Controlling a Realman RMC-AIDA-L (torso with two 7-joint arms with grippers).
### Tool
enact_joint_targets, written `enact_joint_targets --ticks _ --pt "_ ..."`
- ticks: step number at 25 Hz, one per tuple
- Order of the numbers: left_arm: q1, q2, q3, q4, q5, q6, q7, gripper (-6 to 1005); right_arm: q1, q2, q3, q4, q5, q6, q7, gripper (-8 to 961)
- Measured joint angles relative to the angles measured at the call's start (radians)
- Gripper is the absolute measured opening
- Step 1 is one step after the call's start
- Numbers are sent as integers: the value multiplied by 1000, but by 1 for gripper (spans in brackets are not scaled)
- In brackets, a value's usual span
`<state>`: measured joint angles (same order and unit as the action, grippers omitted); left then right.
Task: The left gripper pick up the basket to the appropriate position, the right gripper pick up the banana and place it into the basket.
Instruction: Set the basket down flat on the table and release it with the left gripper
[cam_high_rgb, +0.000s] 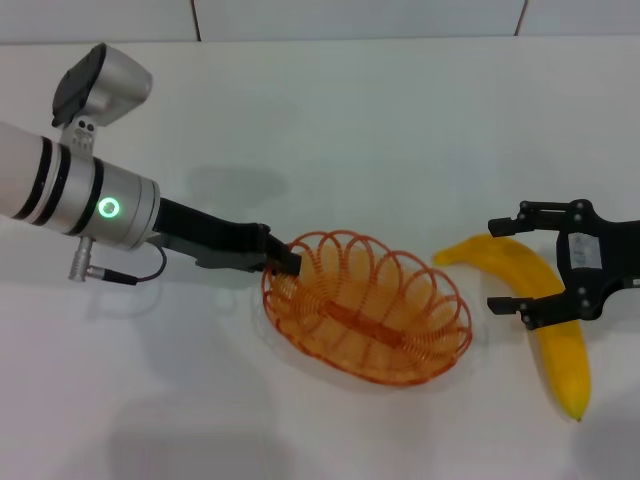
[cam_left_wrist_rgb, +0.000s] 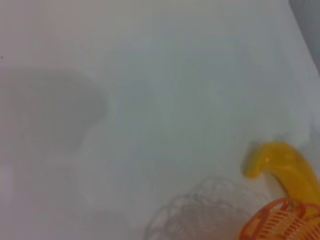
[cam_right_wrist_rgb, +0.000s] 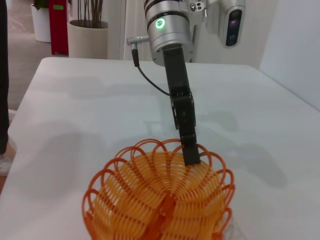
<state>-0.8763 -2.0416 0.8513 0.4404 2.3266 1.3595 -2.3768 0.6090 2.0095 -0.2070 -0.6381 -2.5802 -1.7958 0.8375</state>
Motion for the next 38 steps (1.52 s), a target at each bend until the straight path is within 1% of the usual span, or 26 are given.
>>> enact_joint_targets --ticks 11,38 --pt "27 3 0 2 -52 -23 -5 194 0 0 0 0 0 1 0 876" --pt "24 0 17 -2 -45 -9 -12 263 0 0 0 0 0 -2 0 875"
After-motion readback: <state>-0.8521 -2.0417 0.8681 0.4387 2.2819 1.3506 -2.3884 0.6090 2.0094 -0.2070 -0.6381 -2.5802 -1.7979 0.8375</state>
